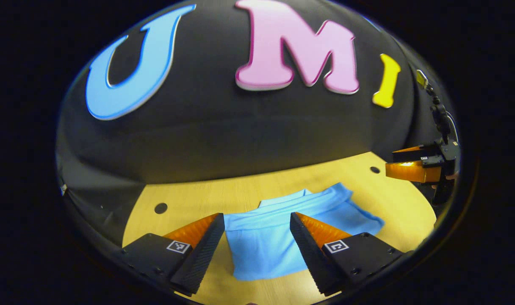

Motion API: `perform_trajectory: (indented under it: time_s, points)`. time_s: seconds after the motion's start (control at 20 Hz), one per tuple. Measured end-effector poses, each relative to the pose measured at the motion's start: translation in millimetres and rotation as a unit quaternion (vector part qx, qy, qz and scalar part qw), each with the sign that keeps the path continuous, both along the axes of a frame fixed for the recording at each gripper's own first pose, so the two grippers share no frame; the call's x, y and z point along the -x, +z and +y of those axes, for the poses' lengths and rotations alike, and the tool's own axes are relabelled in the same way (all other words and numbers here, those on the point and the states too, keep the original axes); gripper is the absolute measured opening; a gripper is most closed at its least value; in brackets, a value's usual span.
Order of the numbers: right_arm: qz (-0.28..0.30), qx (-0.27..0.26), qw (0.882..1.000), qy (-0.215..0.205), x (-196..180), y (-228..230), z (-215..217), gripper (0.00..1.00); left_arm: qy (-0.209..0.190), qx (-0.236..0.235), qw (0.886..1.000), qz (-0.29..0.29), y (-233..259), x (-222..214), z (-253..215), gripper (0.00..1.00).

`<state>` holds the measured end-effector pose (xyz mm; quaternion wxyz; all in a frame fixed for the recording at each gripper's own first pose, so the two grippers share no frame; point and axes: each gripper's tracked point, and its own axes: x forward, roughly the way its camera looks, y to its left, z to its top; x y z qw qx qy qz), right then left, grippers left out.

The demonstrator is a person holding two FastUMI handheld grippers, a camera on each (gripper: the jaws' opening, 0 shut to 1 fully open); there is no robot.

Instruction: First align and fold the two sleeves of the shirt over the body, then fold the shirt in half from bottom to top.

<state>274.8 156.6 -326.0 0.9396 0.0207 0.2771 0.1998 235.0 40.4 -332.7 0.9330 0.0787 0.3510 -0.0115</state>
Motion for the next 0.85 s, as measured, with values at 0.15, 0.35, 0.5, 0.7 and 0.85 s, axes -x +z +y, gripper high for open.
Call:
perform_trajectory:
  time_s: [0.15,0.35,0.5,0.7,0.85]
  points:
    - [-0.051,-0.007,0.998,-0.023,82.2,79.7,-11.4,0.98,-0.034,0.027,0.997,-0.059,84.8,66.7,-26.4,0.99]
    - [-0.147,-0.006,0.988,-0.056,190.4,178.8,-29.2,0.98,-0.059,0.035,0.986,-0.151,178.4,159.8,-41.3,0.99]
    - [-0.198,-0.005,0.976,-0.089,263.2,227.3,-29.5,0.96,-0.051,0.046,0.979,-0.193,219.5,224.2,-59.1,0.98]
    - [-0.200,-0.021,0.977,-0.077,358.2,244.2,-12.5,0.97,-0.010,0.077,0.976,-0.203,238.6,293.1,-78.6,0.99]
    - [-0.197,-0.011,0.978,-0.069,392.3,244.8,-17.0,0.97,-0.009,0.060,0.977,-0.204,249.4,321.6,-82.1,0.98]
